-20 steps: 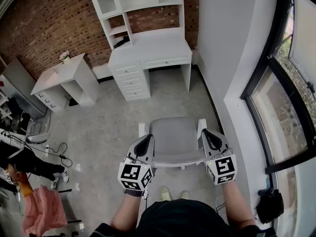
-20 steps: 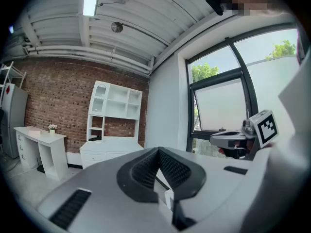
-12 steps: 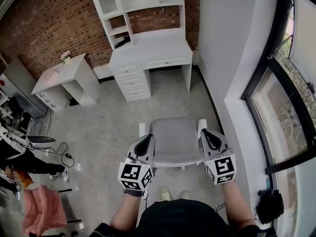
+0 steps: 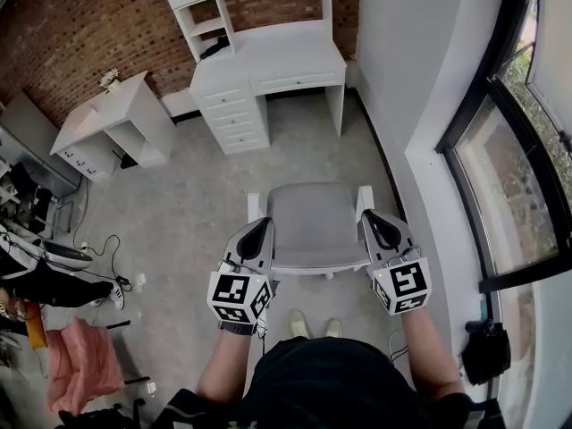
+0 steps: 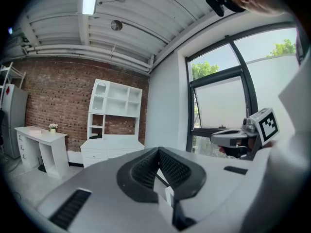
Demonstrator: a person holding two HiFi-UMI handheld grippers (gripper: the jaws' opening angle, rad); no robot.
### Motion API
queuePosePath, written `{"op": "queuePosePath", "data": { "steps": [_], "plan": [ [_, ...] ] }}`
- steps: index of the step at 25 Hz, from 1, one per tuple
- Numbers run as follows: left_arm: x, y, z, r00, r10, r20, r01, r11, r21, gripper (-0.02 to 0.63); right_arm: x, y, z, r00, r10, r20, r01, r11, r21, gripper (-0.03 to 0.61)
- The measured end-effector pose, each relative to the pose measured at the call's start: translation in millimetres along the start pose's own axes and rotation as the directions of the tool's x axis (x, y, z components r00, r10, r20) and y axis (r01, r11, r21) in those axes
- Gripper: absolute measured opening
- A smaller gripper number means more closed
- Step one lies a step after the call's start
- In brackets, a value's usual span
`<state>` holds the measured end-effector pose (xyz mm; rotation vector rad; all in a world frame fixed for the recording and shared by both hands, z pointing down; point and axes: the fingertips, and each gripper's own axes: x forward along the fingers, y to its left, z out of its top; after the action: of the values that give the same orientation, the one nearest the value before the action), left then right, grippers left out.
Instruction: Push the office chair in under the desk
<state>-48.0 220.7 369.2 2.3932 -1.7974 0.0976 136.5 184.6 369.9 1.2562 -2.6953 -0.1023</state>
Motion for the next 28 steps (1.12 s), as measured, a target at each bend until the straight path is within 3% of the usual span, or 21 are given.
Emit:
{"op": "queuePosePath", "data": {
  "steps": [10,14,28],
  "plan": [
    [3,-6,-33,0.997,-0.061,-0.036,0.063,0.997,0.045,0.008,4,13,-24,0.999,0.038,-0.033,-0.039,0.999,-0.007,0.006],
    [6,-11,-58,0.992,-0.097,-0.084,0.103,0.992,0.074,0.008,5,22,-43,0.995,0.068,-0.067,-0.071,0.996,-0.047,0.006],
    [1,-1,-147,0.96,-0.106,-0.259,0.138,0.985,0.106,0.008,6,56,-118,0.968,0.145,-0.207,-0.171,0.978,-0.116,0.008]
  ]
}}
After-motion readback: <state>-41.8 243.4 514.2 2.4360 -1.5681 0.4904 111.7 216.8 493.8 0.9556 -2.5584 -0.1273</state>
